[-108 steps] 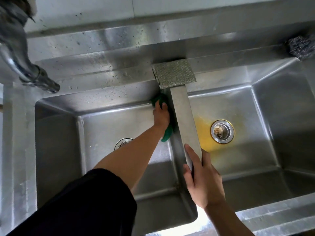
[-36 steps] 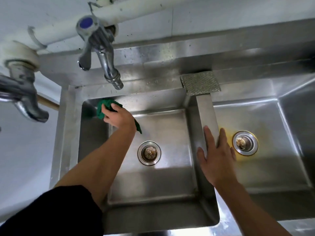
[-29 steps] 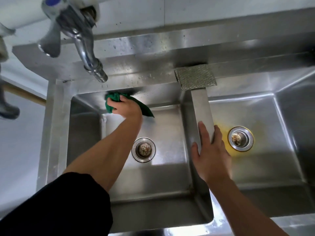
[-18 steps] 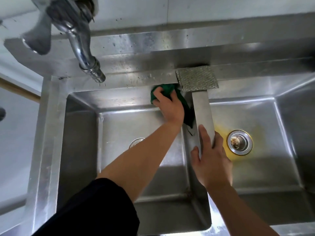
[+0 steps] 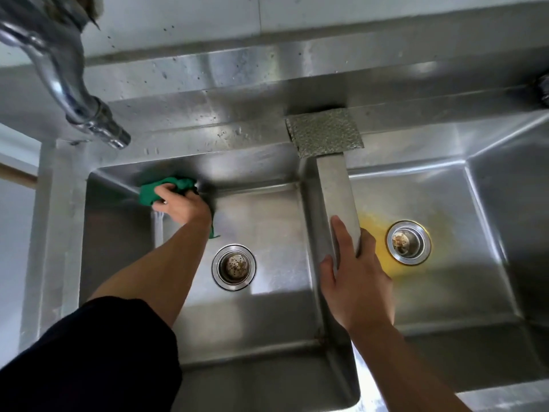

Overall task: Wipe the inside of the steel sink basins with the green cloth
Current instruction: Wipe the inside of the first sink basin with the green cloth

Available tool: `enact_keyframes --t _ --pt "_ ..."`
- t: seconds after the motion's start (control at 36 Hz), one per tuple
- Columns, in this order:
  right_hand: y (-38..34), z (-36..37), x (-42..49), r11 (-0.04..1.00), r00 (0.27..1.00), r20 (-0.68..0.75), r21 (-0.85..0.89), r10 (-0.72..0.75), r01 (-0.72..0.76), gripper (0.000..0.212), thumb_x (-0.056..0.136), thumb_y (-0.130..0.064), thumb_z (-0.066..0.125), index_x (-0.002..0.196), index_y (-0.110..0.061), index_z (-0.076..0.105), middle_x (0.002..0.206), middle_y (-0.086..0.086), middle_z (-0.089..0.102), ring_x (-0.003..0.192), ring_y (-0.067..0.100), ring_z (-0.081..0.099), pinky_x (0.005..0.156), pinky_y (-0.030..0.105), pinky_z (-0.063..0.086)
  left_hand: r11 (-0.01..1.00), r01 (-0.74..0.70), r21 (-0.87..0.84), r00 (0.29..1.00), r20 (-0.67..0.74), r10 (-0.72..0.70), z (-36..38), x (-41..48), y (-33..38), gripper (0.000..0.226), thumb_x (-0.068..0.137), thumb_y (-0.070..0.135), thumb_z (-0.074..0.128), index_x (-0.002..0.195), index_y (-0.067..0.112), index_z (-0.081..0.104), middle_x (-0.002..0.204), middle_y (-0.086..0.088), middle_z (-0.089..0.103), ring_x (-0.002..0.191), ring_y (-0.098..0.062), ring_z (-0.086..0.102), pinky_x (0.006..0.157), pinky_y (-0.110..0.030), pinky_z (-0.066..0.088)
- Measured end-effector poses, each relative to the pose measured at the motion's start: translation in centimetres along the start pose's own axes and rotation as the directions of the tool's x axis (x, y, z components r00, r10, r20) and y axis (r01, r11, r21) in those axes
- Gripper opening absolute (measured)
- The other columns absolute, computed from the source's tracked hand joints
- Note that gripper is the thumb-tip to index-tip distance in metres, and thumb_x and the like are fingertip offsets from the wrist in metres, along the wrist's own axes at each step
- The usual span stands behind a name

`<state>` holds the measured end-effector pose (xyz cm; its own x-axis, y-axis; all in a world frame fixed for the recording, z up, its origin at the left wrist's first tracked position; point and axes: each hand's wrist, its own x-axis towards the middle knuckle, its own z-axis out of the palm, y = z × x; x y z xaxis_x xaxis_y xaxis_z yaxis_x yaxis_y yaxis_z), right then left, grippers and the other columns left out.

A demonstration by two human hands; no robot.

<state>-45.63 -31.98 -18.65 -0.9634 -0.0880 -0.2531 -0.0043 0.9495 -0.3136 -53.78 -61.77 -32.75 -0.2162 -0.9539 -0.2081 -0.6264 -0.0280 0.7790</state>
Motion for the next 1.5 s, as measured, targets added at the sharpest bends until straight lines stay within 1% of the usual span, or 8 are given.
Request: enact_keyframes --t 0.28,0.53,0.61,0.83,0.97,1.19,1.33,1.5 --pt "-0.1 0.2 0.1 1.000 1.000 -0.001 -0.006 0.013 -0.013 0.070 0.092 -0.037 0.049 0.150 -0.045 0.011 0.134 0.008 0.039 0.097 0.032 0.061 0.062 0.041 0.055 0.986 -0.147 -0.078 0.967 0.199 0.160 3.9 -6.3 0.5 0.028 0.089 -0.003 0.061 0.117 -0.001 0.055 0.128 -0.025 0.040 0.096 -0.025 0.044 0.097 -0.035 0.041" --pt "-0.2 0.2 0.0 1.000 1.000 -0.018 -0.015 0.015 -0.015 0.071 0.091 -0.037 0.051 0.150 -0.046 0.012 0.129 0.007 0.041 0.090 0.030 0.062 0.058 0.039 0.054 0.965 -0.128 -0.230 0.907 0.366 0.207 8.3 -14.1 3.2 0.030 0.089 0.004 0.073 0.114 0.007 0.056 0.119 -0.010 0.038 0.100 -0.031 0.053 0.093 -0.027 0.044" --pt "-0.2 0.3 0.0 1.000 1.000 -0.006 -0.012 0.023 -0.023 0.072 0.090 -0.038 0.051 0.150 -0.047 0.011 0.128 0.007 0.041 0.088 0.032 0.061 0.058 0.038 0.051 0.970 -0.157 -0.188 0.909 0.356 0.216 7.4 -12.6 2.5 0.035 0.088 0.005 0.075 0.115 0.006 0.052 0.125 -0.018 0.042 0.097 -0.030 0.051 0.095 -0.039 0.049" --pt "-0.5 0.2 0.0 0.999 0.999 -0.007 -0.011 0.035 -0.035 0.073 0.088 -0.038 0.053 0.150 -0.045 0.015 0.130 0.008 0.040 0.090 0.035 0.061 0.060 0.040 0.051 0.988 -0.153 0.018 0.970 0.193 0.147 0.7 -1.3 -0.9 0.035 0.085 -0.002 0.066 0.117 -0.001 0.052 0.132 -0.026 0.038 0.102 -0.038 0.055 0.100 -0.037 0.040" --pt "-0.4 0.4 0.0 0.999 0.999 -0.022 -0.014 0.038 -0.038 0.073 0.088 -0.037 0.055 0.150 -0.044 0.016 0.127 0.008 0.040 0.087 0.035 0.061 0.057 0.037 0.048 0.983 0.013 0.181 0.998 0.057 -0.024 -3.3 4.5 -2.1 0.032 0.092 0.012 0.067 0.120 0.009 0.052 0.143 -0.021 0.033 0.111 -0.042 0.059 0.104 -0.040 0.044" --pt "-0.1 0.4 0.1 0.999 0.999 -0.021 -0.030 0.024 -0.025 0.071 0.089 -0.038 0.052 0.151 -0.042 0.017 0.128 0.009 0.041 0.088 0.033 0.062 0.058 0.036 0.049 0.979 -0.026 0.204 0.983 0.181 -0.011 -0.5 1.1 -1.0 0.029 0.096 0.018 0.065 0.121 0.009 0.053 0.140 -0.021 0.039 0.101 -0.032 0.056 0.104 -0.036 0.040" --pt "0.0 0.3 0.0 1.000 0.999 -0.029 -0.028 0.013 -0.014 0.071 0.090 -0.039 0.052 0.151 -0.042 0.016 0.130 0.009 0.040 0.089 0.032 0.063 0.059 0.035 0.050 0.978 -0.193 0.084 0.908 0.392 0.146 3.3 -5.6 0.0 0.032 0.091 0.011 0.074 0.116 0.002 0.057 0.129 -0.022 0.044 0.090 -0.023 0.042 0.087 -0.025 0.036" --pt "0.2 0.6 0.1 0.999 0.999 -0.047 -0.046 0.011 -0.014 0.073 0.087 -0.037 0.055 0.151 -0.041 0.019 0.127 0.009 0.041 0.082 0.032 0.062 0.056 0.033 0.046 0.926 -0.373 -0.062 0.710 0.624 0.327 5.7 -11.2 0.7 0.032 0.079 0.006 0.086 0.098 0.009 0.059 0.111 -0.020 0.058 0.093 -0.022 0.052 0.081 -0.022 0.045"
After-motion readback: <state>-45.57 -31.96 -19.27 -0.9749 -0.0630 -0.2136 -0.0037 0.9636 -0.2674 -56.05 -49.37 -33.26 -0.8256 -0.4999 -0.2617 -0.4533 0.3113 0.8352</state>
